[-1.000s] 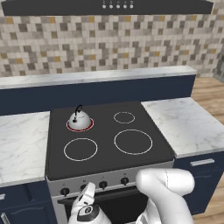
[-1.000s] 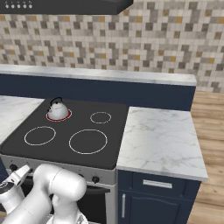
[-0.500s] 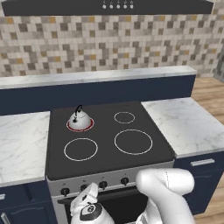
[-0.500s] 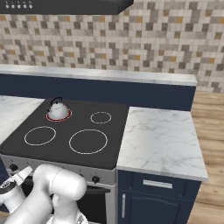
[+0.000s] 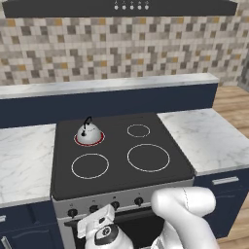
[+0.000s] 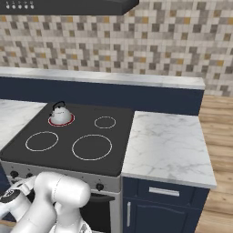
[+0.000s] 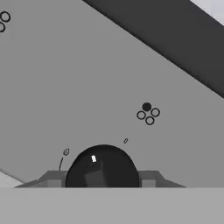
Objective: The kettle is done boiling. Turn off the stove, then wait for 300 timesteps before moving the kettle to the dining table.
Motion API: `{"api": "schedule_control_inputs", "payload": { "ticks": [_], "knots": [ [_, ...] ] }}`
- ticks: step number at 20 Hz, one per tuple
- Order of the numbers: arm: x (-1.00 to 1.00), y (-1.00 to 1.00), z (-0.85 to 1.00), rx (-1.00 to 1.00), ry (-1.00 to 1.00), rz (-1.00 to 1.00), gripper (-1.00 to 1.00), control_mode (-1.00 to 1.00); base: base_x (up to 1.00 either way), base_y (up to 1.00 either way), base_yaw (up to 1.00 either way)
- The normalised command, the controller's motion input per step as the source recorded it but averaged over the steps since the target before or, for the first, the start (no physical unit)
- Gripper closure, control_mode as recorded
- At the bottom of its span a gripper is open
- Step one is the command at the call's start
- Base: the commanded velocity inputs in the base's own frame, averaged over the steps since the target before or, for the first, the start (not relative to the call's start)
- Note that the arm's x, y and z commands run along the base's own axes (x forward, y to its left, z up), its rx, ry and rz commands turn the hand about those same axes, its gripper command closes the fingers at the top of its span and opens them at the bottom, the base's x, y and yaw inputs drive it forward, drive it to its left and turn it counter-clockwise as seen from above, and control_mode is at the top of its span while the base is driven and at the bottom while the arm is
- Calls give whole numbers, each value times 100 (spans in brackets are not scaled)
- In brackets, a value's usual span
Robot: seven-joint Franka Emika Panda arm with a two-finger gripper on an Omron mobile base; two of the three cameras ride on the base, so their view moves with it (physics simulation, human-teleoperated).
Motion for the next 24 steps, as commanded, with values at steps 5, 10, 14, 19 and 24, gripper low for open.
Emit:
{"api": "schedule_control_inputs", "payload": {
  "ticks": [5,10,14,19,24],
  "knots": [
    [-5,-26,-21,36,-5,0,100,-100,0,0,0],
    [-8,-26,-20,36,-6,1,100,-100,0,0,0],
    [-11,-28,-24,36,-6,2,100,-100,0,0,0],
    [-13,-29,-26,35,-3,2,100,-100,0,0,0],
    [-13,-30,-28,34,-2,2,100,-100,0,0,0]
  ]
}}
